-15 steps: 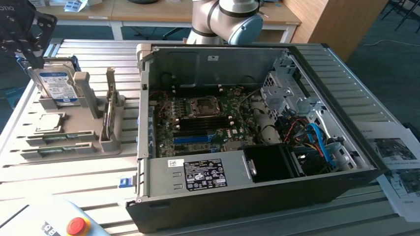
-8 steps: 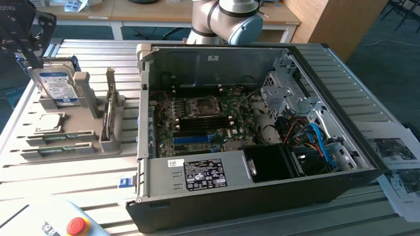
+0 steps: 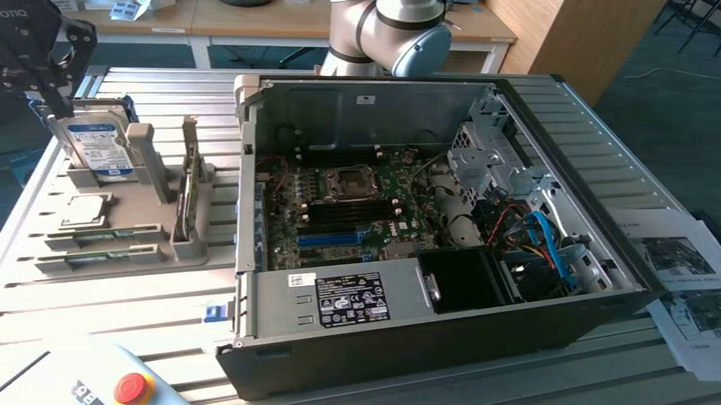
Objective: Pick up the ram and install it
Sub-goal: 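Pick up the ram and move it above insertion slot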
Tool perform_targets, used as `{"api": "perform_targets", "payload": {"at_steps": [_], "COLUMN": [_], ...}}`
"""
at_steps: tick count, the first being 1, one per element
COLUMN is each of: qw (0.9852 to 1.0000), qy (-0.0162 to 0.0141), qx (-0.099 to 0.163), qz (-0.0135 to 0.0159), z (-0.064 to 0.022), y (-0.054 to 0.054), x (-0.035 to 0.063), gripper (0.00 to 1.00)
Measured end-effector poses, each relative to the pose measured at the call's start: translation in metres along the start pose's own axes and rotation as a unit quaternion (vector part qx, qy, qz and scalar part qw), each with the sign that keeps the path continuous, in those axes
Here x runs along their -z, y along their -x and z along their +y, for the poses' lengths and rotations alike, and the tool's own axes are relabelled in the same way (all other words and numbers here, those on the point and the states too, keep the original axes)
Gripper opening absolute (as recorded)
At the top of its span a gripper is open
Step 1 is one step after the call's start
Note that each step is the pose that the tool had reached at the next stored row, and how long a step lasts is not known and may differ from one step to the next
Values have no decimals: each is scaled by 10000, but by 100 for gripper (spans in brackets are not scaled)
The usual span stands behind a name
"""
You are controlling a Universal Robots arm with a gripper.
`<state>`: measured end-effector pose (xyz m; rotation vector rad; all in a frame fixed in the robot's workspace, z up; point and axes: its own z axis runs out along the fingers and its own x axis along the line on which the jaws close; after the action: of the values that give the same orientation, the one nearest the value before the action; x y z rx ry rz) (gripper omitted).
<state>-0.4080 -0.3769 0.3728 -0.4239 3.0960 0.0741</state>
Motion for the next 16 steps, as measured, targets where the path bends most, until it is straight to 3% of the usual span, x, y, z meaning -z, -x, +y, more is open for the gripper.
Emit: {"api": "perform_targets", "payload": {"at_steps": [8,13,16], "qw": [9987,9964,9941], "qy": [12,19,24], "qx": [514,852,1087], "qz": [23,38,48], "z": [-1,-2,-2], "y": [0,0,0], "x": [0,0,0], "gripper": [10,10,10]}}
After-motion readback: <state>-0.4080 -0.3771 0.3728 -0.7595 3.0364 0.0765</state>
